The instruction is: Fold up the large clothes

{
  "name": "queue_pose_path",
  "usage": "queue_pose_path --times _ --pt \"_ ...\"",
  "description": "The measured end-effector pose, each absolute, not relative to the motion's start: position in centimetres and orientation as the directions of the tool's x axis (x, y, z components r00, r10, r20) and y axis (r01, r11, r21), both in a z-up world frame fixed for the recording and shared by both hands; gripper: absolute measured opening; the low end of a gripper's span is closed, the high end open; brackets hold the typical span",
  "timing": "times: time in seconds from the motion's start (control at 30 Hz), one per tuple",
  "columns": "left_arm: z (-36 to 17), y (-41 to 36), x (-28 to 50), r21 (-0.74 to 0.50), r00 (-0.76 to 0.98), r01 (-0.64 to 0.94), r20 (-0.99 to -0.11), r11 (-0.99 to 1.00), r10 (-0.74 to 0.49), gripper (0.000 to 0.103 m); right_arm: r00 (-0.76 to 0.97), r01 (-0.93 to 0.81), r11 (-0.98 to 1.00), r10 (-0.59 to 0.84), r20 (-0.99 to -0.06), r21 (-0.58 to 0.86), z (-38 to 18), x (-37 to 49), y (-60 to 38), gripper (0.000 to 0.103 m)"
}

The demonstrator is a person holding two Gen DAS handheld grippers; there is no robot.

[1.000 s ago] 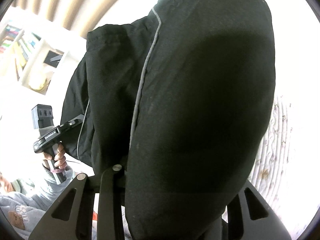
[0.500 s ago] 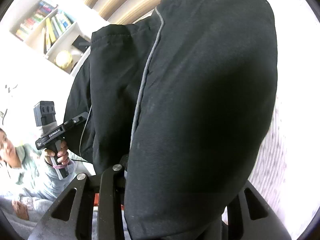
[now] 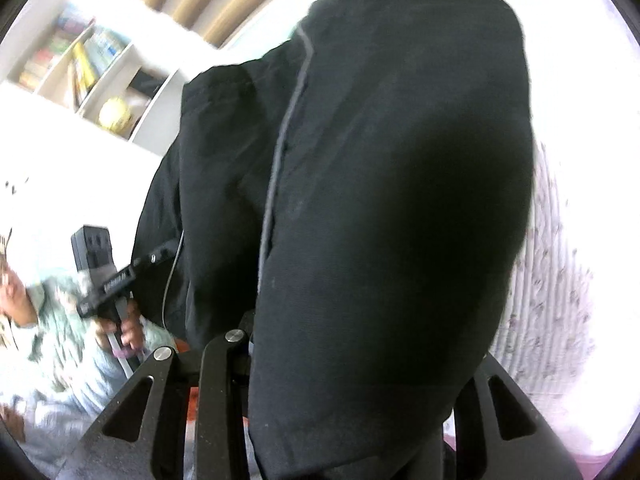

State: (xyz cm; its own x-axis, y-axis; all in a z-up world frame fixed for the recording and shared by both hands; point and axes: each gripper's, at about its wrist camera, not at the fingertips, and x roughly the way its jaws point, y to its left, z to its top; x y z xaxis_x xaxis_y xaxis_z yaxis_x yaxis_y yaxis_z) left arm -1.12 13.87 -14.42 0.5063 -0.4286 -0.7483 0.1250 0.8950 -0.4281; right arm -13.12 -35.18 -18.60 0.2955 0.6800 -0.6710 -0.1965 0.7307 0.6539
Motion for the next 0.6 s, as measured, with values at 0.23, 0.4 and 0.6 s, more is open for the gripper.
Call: queue_pose_path --times 0.23,0.4,0.6 --pt "-21.0 15.9 0.9 -0.418 0.486 -0.019 -0.798 0.908 -0.357 0.031 0.285 -0.019 0.767 0.62 -0.731 0.642 -27.0 -11.9 -37.8 0.041" --pt "-27.0 20.9 1.0 -0.428 0.428 -0.182 -0.845 0.885 -0.321 0.036 0.248 0.112 0.708 0.66 -0.71 0.697 -32.8 -11.7 -42.0 0.049" --pt "-31.8 24.0 0.1 -0.493 0.369 -0.315 -0.851 0.811 -0.374 0.075 0.21 0.174 0.692 0.669 -0.713 0.7 -36.3 -12.5 -43.2 0.069"
